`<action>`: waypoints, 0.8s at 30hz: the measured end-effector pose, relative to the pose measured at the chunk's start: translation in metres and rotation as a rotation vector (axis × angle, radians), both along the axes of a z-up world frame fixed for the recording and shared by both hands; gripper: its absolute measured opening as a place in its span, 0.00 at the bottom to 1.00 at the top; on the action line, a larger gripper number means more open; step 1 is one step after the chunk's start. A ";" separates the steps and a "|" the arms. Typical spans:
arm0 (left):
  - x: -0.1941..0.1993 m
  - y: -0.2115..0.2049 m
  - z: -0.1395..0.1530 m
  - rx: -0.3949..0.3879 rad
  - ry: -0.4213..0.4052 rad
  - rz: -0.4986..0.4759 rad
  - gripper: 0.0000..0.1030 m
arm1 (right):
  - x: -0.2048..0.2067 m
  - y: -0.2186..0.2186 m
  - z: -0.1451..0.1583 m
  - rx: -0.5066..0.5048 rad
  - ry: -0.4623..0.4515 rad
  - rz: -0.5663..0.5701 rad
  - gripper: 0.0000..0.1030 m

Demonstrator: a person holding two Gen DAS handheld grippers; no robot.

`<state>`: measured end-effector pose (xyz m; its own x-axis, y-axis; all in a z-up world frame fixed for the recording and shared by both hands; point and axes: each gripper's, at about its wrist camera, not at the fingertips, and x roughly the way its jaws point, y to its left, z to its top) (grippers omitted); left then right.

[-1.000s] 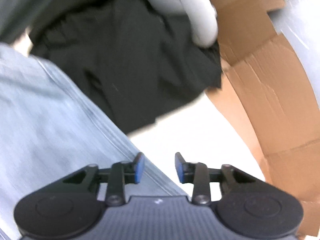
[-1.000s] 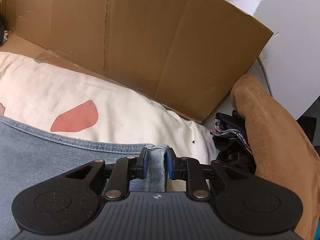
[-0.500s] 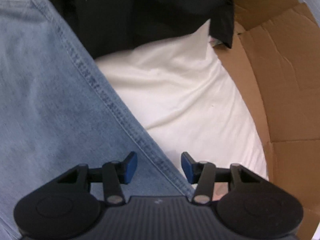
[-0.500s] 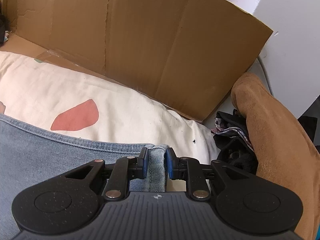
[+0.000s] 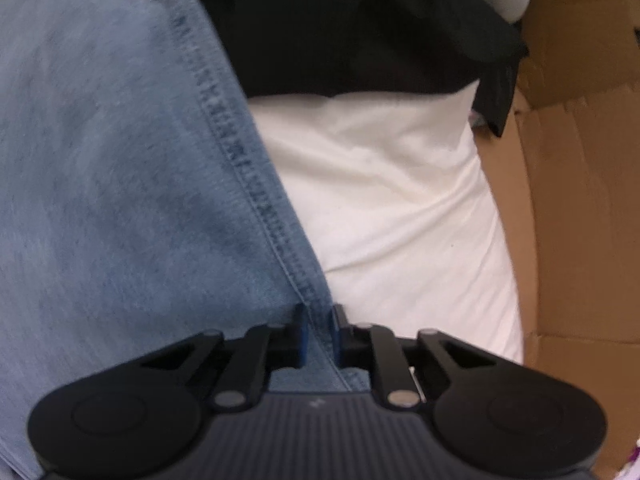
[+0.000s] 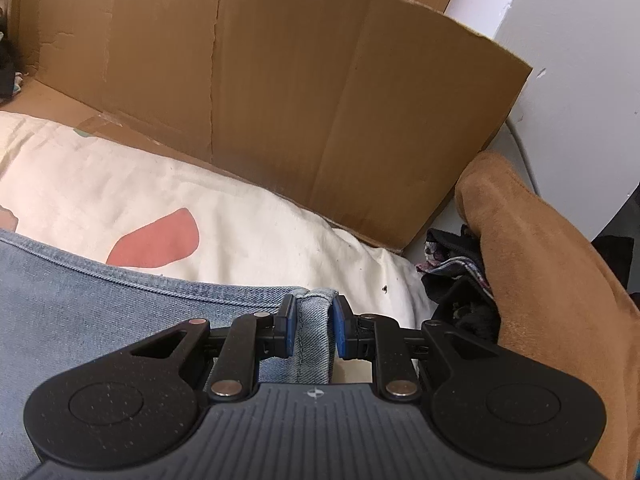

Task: Fold clothes

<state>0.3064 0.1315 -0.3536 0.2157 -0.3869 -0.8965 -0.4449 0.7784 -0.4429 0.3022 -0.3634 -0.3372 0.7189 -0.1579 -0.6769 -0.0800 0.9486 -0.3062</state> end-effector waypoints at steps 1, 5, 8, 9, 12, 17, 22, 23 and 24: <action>-0.003 0.003 0.001 -0.018 -0.013 0.012 0.09 | -0.001 0.000 0.001 -0.001 -0.005 0.002 0.19; -0.011 0.010 0.008 -0.065 -0.062 0.026 0.07 | -0.001 0.000 0.004 -0.005 -0.017 0.005 0.19; -0.013 0.014 0.013 -0.093 -0.088 0.035 0.07 | 0.000 0.000 0.004 -0.007 -0.022 -0.001 0.19; -0.013 0.015 0.014 -0.101 -0.094 0.041 0.07 | 0.001 0.000 0.004 -0.008 -0.023 -0.003 0.19; -0.013 0.015 0.011 -0.107 -0.101 0.053 0.07 | 0.005 0.004 0.004 -0.018 -0.023 -0.006 0.19; 0.006 0.000 -0.020 -0.086 -0.081 0.058 0.08 | 0.021 0.009 -0.014 -0.063 0.062 -0.020 0.25; 0.011 -0.010 -0.007 -0.036 -0.107 -0.045 0.21 | 0.018 -0.001 -0.009 -0.007 0.023 -0.088 0.42; 0.013 -0.012 -0.004 -0.030 -0.111 -0.063 0.22 | 0.013 -0.002 -0.006 0.003 0.008 -0.095 0.42; 0.013 -0.012 0.000 -0.025 -0.115 -0.076 0.23 | 0.009 -0.002 -0.002 0.002 -0.005 -0.099 0.42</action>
<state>0.3194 0.1192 -0.3538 0.2855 -0.4281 -0.8575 -0.3301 0.7960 -0.5073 0.3111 -0.3657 -0.3396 0.7031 -0.2268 -0.6740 0.0157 0.9525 -0.3040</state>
